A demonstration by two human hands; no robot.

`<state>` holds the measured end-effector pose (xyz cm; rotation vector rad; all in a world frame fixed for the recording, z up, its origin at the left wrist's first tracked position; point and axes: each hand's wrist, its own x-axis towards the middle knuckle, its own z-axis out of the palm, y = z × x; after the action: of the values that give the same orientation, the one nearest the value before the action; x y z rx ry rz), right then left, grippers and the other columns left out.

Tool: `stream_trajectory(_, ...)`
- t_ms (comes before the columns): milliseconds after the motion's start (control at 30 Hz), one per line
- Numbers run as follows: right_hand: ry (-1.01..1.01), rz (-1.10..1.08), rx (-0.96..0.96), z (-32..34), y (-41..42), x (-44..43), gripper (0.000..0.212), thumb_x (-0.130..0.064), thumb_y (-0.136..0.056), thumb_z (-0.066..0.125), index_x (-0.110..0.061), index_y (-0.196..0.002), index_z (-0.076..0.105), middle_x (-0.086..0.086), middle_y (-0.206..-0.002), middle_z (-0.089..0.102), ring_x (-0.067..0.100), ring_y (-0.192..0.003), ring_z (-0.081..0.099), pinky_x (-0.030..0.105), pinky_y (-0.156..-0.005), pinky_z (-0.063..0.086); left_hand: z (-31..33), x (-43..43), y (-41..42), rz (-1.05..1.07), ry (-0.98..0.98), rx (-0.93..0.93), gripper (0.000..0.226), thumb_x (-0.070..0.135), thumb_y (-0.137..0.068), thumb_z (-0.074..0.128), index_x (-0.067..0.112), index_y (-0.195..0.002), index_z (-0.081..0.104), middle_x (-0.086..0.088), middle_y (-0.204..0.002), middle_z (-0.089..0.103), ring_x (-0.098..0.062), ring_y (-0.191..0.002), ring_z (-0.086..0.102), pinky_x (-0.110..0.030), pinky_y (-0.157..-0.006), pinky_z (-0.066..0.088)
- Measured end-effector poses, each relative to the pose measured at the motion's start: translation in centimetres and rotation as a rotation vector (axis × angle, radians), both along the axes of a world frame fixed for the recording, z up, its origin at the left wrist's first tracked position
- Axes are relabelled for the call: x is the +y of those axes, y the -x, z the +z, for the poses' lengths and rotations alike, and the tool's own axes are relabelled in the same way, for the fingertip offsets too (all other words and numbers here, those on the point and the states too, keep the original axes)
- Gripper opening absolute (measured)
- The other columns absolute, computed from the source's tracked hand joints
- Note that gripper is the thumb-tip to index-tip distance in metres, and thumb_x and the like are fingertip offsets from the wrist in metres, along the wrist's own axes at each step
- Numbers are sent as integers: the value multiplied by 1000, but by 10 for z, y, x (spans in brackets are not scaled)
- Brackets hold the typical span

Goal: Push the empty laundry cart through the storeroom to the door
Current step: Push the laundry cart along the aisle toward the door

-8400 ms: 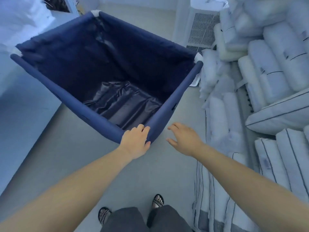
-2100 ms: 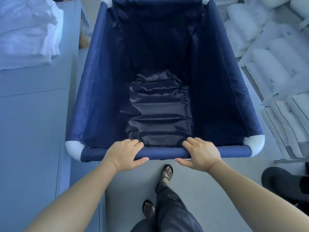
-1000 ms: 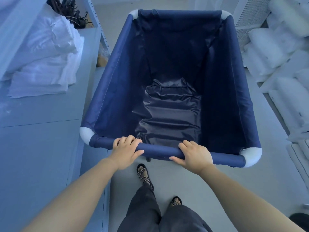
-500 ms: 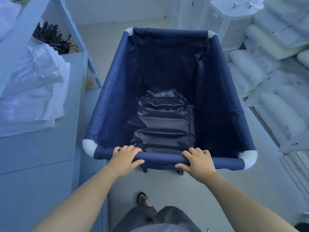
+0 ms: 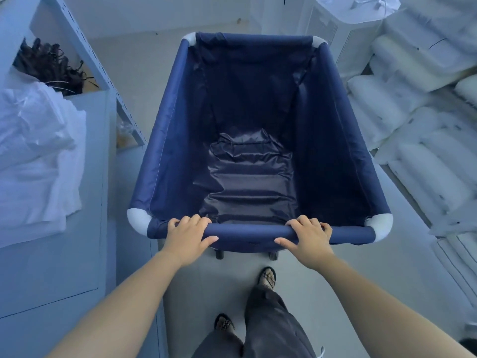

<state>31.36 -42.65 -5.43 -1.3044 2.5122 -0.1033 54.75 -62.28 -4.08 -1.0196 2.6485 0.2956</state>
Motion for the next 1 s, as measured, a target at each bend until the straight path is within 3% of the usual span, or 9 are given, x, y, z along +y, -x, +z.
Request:
stream_trajectory(800, -6, 122, -24, 0, 190, -117, 52, -71, -82, 36, -32, -114, 48, -8, -110, 47, 19, -105, 41, 44, -102, 19, 4, -92, 174, 76, 36, -68, 47, 59, -93, 34, 28, -128, 41, 6, -119, 52, -18, -112, 49, -39, -103, 31)
stream_trajectory(1000, -11, 148, -14, 1, 228, -127, 52, -71, -81, 36, -32, -112, 49, -8, -108, 47, 18, -102, 42, 44, -101, 21, 7, -107, 209, 63, -72, -119, 46, 61, -92, 33, 31, -126, 40, 8, -119, 49, -18, -110, 47, -40, -95, 32)
